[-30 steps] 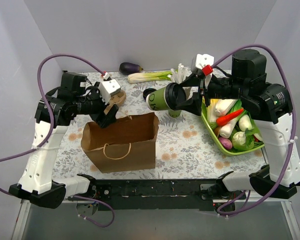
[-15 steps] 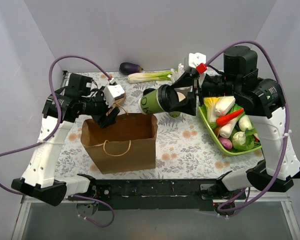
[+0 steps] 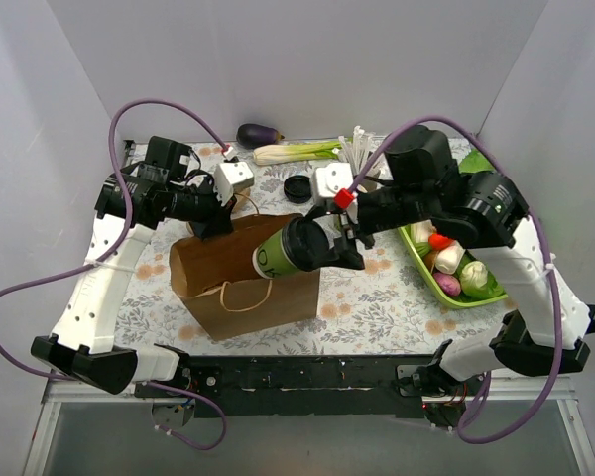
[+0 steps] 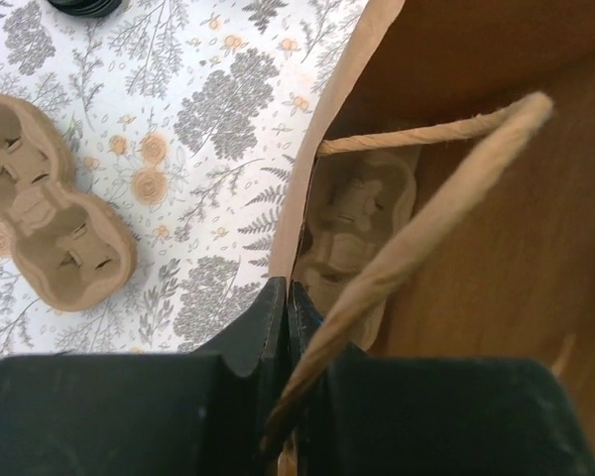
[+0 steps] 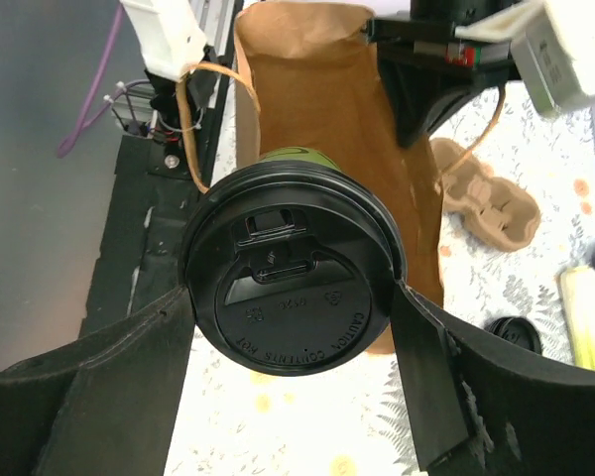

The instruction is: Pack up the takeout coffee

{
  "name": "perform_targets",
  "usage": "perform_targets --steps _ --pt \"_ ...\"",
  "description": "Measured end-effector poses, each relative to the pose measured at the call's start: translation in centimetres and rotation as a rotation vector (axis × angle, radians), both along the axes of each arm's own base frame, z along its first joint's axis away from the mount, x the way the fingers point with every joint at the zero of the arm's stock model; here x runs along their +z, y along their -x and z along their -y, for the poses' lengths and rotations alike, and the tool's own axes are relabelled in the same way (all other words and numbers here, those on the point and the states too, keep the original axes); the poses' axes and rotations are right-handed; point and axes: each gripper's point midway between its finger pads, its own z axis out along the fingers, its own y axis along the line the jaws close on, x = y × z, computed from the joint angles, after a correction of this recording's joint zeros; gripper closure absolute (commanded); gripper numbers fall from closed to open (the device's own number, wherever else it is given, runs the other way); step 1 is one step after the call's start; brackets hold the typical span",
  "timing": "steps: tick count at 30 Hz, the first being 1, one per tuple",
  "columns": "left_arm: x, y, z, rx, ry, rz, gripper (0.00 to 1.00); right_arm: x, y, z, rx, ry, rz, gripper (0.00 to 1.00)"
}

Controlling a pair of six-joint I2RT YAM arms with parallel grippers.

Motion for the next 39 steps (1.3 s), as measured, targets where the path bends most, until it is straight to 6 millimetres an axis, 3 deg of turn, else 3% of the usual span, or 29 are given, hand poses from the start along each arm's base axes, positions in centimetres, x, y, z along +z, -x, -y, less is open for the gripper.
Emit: perform_targets --steps 5,8,13,18,28,35,39 --pt "1.2 0.7 0.7 0.006 0.061 -0.022 1.0 0.9 -0.4 -3.5 0.025 0.017 0.08 0.99" --pt "1.9 1.0 1.2 0.007 0.095 -0.03 1.0 0.1 -0.9 -4.7 0.012 0.05 0.116 0.99" --pt "2.5 1.2 1.5 0.013 0.124 -0.04 1.0 -3.2 -1.2 -5.2 -0.01 0.16 0.138 0.99" --pt "2.6 1.3 1.7 0.033 0.138 -0.062 1.0 -4.2 -1.8 -5.7 -0.039 0.191 0.188 0.99" --pt "3.2 2.2 2.8 0.004 0.191 -0.098 1.0 -8.6 -4.0 -7.7 -0.043 0.316 0.313 0.99" --pt "3.1 2.7 3.3 -0.021 0.21 -0.118 1.0 -10.2 -4.7 -7.9 -0.032 0.362 0.365 0.99" --pt "3.2 3.1 3.6 -0.029 0.225 -0.133 0.98 -12.4 -4.3 -7.3 0.003 0.421 0.391 0.99"
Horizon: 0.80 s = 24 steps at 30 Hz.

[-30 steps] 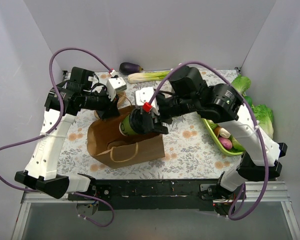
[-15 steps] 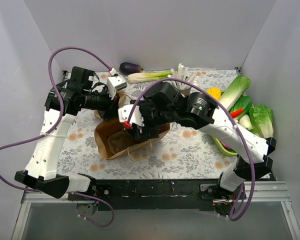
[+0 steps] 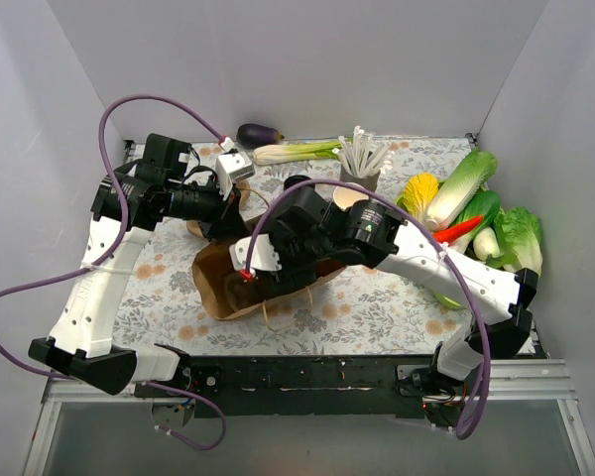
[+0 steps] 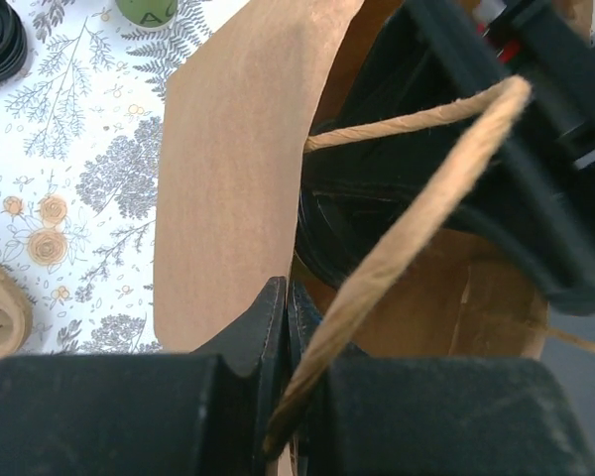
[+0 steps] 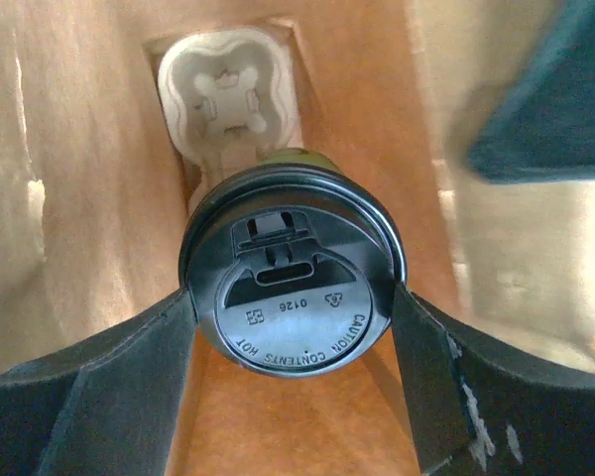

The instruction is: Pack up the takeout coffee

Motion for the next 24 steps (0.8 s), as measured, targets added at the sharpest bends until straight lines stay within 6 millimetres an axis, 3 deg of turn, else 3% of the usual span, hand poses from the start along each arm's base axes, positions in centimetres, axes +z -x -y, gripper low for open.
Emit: perform_targets --steps 1,3,5,8,17,24 --pt "0.1 0.1 0.1 -0.002 0.005 -0.004 0.88 -0.7 0.1 0.2 0.003 0.021 0.006 0.99" --pt "0.2 0.3 0.3 -0.007 0.017 -0.014 0.8 -2.3 0.9 0.9 0.019 0.066 0.008 0.99" --pt "0.4 0.7 0.5 -0.015 0.038 -0.019 0.6 -3.9 2.1 1.8 0.044 0.108 0.011 0.99" --pt "0.3 1.6 0.7 -0.029 0.068 -0.038 0.4 -5.1 3.6 3.1 0.077 0.147 0.021 0.99" --pt "1.9 3.6 1.5 -0.084 0.16 -0.046 0.21 -4.4 4.3 5.9 0.07 0.134 0.084 0.99" --pt "7.4 2.4 1.9 -0.033 0.263 0.127 0.18 -5.7 4.6 8.0 0.073 0.174 0.1 0.99"
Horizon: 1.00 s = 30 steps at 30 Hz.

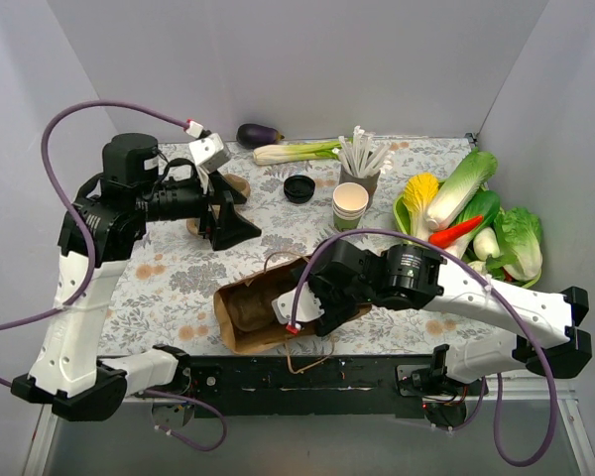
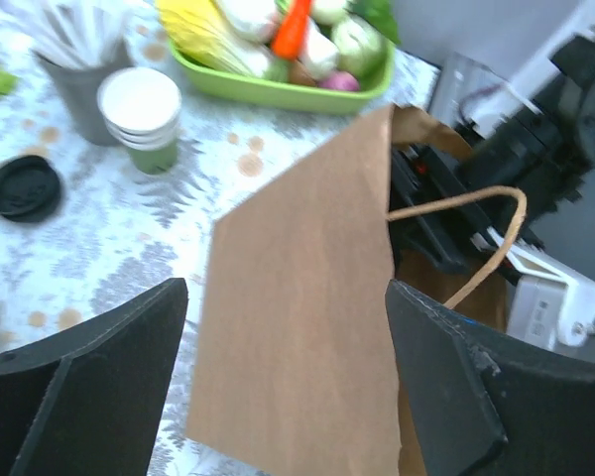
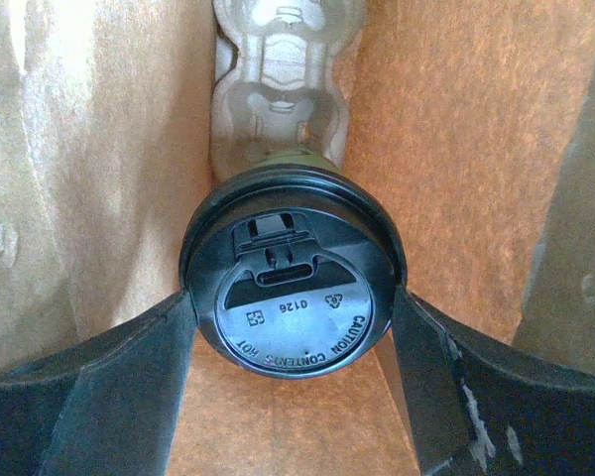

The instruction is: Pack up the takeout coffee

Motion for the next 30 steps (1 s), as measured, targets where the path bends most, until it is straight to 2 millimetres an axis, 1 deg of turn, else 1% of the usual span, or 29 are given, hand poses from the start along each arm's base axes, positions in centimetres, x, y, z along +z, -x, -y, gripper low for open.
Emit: perform_targets --steps 2,3,5,6,9,11,13,15,17,20,22,24,30 --pt "1.1 -0.9 -0.3 0.066 0.018 0.053 0.18 0.0 0.0 0.2 0.01 -0.009 0.013 0.99" --pt "1.2 -1.4 -0.6 0.106 0.022 0.073 0.18 -0.1 -0.1 0.3 0.017 -0.012 0.021 0.99" --pt "0.6 -3.0 -1.3 0.203 0.012 0.086 0.18 -0.4 -0.1 0.6 0.041 -0.023 0.043 0.99" --pt "0.0 -3.7 -1.5 0.242 0.005 0.083 0.18 -0.7 -0.1 0.7 0.054 -0.034 0.06 0.99" --pt "-3.3 -5.7 -1.9 0.321 -0.036 0.037 0.18 -1.9 -0.3 0.9 0.098 -0.047 0.108 0.99" --pt "-6.5 -7.1 -1.9 0.356 -0.073 -0.021 0.18 -2.4 -0.4 0.7 0.114 -0.046 0.121 0.99" --pt "-9.4 -8.0 -1.8 0.377 -0.109 -0.086 0.18 -2.5 -0.5 0.2 0.12 -0.051 0.127 0.99" --pt "-11.8 -8.4 -1.7 0.389 -0.133 -0.141 0.19 -2.4 -0.7 -0.4 0.12 -0.064 0.129 0.99" --pt "-13.7 -8.4 -1.6 0.393 -0.141 -0.181 0.19 -2.5 -1.0 -0.7 0.115 -0.069 0.132 0.99" --pt "-15.6 -8.1 -1.4 0.389 -0.145 -0.23 0.19 -2.4 -1.2 -1.1 0.108 -0.077 0.14 0.99" --pt "-16.5 -7.9 -1.3 0.384 -0.145 -0.254 0.19 -2.5 -1.5 -1.3 0.101 -0.078 0.14 0.99" --pt "-17.0 -7.8 -1.2 0.38 -0.145 -0.263 0.2 -2.9 -1.7 -1.4 0.099 -0.068 0.127 0.99" --pt "-16.6 -8.1 -0.9 0.369 -0.127 -0.244 0.2 -4.3 -1.3 -2.4 0.126 -0.021 0.006 0.99"
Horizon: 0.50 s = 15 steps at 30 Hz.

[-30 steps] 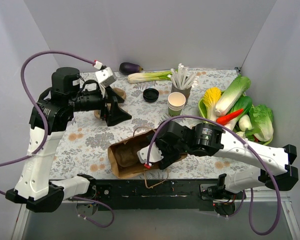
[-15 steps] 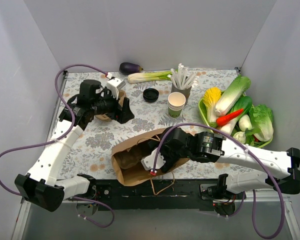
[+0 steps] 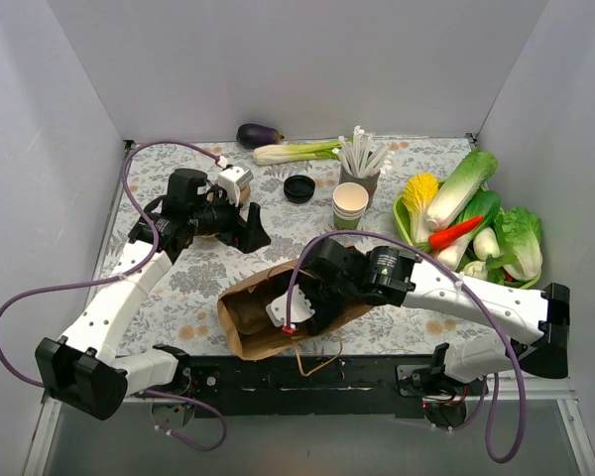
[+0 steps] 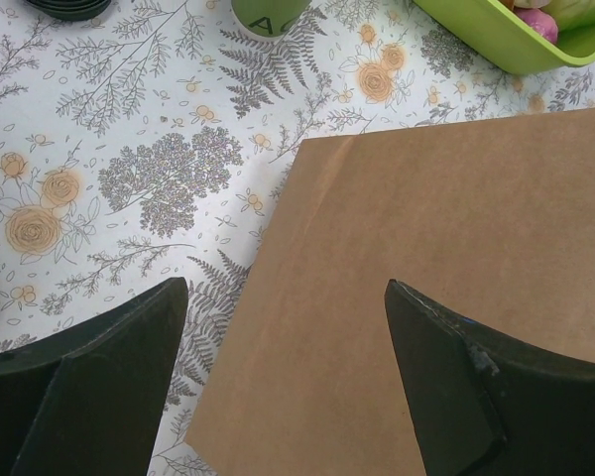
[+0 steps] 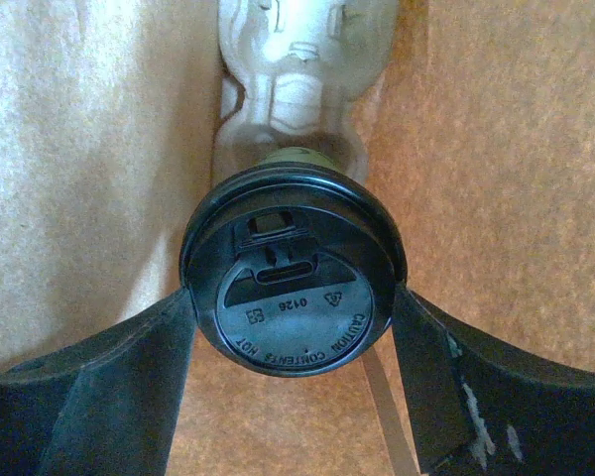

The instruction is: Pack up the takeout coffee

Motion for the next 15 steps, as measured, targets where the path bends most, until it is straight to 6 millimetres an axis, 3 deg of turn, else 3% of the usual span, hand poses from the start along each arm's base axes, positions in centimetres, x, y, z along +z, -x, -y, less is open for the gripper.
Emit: perform_targets --steps 8,15 --pt "0.3 0.1 0.3 -0.016 0.014 0.005 0.2 -0.2 0.7 -0.3 0.027 0.013 -0.063 0.99" --pt "-0.1 0.9 0.6 -0.051 0.031 0.0 0.2 -1.5 -1.0 -0.6 -0.035 0.063 -0.016 0.99"
